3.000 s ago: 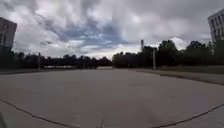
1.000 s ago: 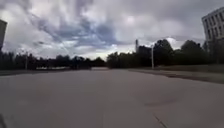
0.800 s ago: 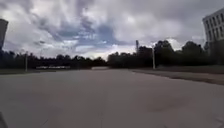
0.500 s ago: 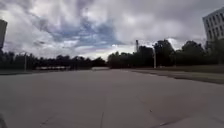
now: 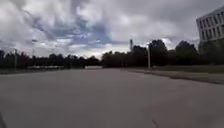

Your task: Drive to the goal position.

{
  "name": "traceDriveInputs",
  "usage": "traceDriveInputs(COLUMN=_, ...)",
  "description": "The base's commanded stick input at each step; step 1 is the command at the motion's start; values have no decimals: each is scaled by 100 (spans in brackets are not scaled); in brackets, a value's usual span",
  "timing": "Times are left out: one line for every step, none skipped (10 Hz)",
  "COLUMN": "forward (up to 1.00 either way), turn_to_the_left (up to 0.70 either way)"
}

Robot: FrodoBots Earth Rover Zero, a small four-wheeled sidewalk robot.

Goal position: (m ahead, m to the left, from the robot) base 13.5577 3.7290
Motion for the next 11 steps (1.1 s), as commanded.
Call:
traceDriveInputs(forward=100, turn_to_the_left=0)
traceDriveInputs(forward=100, turn_to_the_left=0)
traceDriveInputs(forward=100, turn_to_the_left=0)
traceDriveInputs(forward=100, turn_to_the_left=0)
traceDriveInputs(forward=100, turn_to_the_left=0)
traceDriveInputs(forward=100, turn_to_the_left=0)
traceDriveInputs(forward=100, turn_to_the_left=0)
traceDriveInputs(forward=100, turn_to_the_left=0)
traceDriveInputs(forward=100, turn_to_the_left=0)
traceDriveInputs(forward=100, turn_to_the_left=0)
traceDriveInputs(forward=100, turn_to_the_left=0)
